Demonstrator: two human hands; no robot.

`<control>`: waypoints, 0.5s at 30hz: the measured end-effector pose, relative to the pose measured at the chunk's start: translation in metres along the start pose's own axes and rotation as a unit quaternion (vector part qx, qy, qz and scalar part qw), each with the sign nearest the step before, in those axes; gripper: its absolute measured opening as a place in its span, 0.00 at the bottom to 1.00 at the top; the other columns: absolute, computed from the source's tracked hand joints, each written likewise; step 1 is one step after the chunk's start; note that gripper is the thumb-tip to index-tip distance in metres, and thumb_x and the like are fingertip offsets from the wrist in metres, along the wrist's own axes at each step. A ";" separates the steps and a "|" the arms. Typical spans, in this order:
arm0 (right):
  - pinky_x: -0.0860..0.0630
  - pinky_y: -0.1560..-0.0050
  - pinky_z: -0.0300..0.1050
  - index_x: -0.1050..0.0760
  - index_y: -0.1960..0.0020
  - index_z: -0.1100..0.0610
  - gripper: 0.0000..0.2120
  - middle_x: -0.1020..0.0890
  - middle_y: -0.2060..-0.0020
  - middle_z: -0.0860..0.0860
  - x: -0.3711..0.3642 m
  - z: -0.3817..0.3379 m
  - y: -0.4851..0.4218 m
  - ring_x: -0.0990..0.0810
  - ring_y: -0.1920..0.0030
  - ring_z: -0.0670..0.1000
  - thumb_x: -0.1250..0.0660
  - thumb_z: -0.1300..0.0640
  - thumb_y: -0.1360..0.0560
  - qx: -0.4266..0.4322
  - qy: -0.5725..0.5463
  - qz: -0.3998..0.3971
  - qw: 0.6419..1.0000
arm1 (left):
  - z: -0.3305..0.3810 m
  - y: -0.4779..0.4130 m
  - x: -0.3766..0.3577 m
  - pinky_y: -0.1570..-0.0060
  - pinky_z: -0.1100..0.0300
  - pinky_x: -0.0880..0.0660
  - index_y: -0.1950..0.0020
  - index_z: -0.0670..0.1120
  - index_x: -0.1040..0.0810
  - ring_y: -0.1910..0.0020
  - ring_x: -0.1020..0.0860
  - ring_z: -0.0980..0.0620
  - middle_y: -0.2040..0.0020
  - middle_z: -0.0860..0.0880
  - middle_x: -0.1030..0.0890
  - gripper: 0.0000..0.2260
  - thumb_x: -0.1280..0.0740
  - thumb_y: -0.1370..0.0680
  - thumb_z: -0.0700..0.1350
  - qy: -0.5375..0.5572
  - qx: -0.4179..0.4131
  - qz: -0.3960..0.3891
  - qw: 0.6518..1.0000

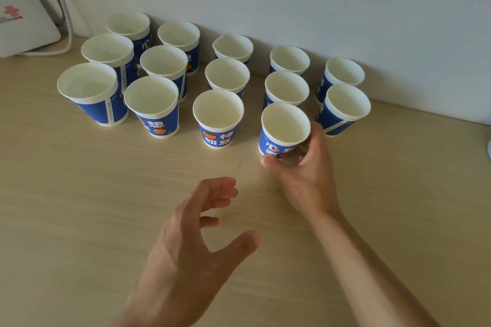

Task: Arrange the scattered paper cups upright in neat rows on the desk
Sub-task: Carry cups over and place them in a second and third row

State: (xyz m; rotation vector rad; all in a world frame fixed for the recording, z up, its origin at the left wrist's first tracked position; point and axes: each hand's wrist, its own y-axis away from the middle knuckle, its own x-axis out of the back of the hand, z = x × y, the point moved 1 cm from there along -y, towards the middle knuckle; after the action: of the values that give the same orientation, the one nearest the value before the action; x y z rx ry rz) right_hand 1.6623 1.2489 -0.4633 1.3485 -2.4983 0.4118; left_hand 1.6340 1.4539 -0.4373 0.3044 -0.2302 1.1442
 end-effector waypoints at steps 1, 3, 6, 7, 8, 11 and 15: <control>0.27 0.45 0.29 0.29 0.34 0.51 0.33 0.19 0.43 0.39 0.001 0.000 0.002 0.21 0.44 0.36 0.20 0.64 0.35 0.001 0.003 0.000 1.000 | 0.000 0.001 0.000 0.43 0.56 0.22 0.38 0.61 0.24 0.40 0.20 0.62 0.42 0.66 0.18 0.30 0.27 0.40 0.63 0.000 -0.002 0.001 1.000; 0.32 0.46 0.23 0.31 0.32 0.50 0.35 0.21 0.41 0.38 0.005 0.003 0.008 0.24 0.42 0.34 0.21 0.65 0.34 -0.001 0.013 0.001 1.000 | -0.001 0.003 0.000 0.43 0.56 0.22 0.38 0.61 0.24 0.40 0.20 0.62 0.42 0.66 0.18 0.30 0.27 0.40 0.63 -0.005 -0.001 0.006 1.000; 0.32 0.43 0.26 0.33 0.30 0.49 0.37 0.23 0.38 0.41 0.013 0.005 0.028 0.24 0.38 0.38 0.21 0.64 0.33 -0.021 0.019 0.010 1.000 | 0.005 0.011 0.004 0.44 0.56 0.22 0.38 0.62 0.24 0.40 0.21 0.62 0.42 0.65 0.18 0.29 0.27 0.38 0.63 -0.014 0.004 0.012 1.000; 0.30 0.42 0.29 0.33 0.29 0.50 0.36 0.23 0.39 0.42 0.018 0.002 0.037 0.24 0.38 0.39 0.21 0.64 0.32 -0.031 0.014 0.016 0.999 | 0.010 0.015 0.007 0.44 0.56 0.22 0.38 0.62 0.24 0.40 0.21 0.62 0.42 0.65 0.18 0.28 0.25 0.38 0.62 -0.019 0.006 0.015 1.000; 0.29 0.42 0.33 0.33 0.30 0.49 0.35 0.23 0.39 0.42 0.023 -0.003 0.046 0.23 0.38 0.41 0.21 0.64 0.31 -0.045 0.003 0.022 0.999 | 0.015 0.018 0.008 0.44 0.56 0.21 0.38 0.60 0.24 0.40 0.20 0.61 0.43 0.65 0.18 0.28 0.23 0.37 0.60 -0.027 0.004 0.017 0.999; 0.25 0.42 0.42 0.32 0.33 0.49 0.31 0.23 0.42 0.42 0.044 -0.028 0.076 0.21 0.40 0.44 0.22 0.64 0.30 -0.100 -0.026 0.041 0.994 | 0.039 0.035 0.014 0.44 0.54 0.21 0.36 0.57 0.24 0.41 0.20 0.61 0.43 0.62 0.18 0.27 0.18 0.32 0.48 -0.060 -0.001 0.008 0.998; 0.24 0.44 0.43 0.31 0.34 0.47 0.29 0.21 0.43 0.43 0.083 -0.074 0.110 0.21 0.40 0.44 0.23 0.63 0.28 -0.138 -0.052 0.067 0.987 | 0.088 0.059 0.026 0.44 0.56 0.21 0.34 0.53 0.24 0.42 0.21 0.61 0.42 0.60 0.18 0.27 0.19 0.31 0.45 -0.065 -0.009 -0.014 0.998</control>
State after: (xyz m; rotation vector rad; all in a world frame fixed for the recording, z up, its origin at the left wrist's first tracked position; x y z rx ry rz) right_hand 1.5328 1.2708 -0.3774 1.1262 -2.6209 0.0175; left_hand 1.5879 1.4676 -0.3398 0.3648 -0.3499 1.0945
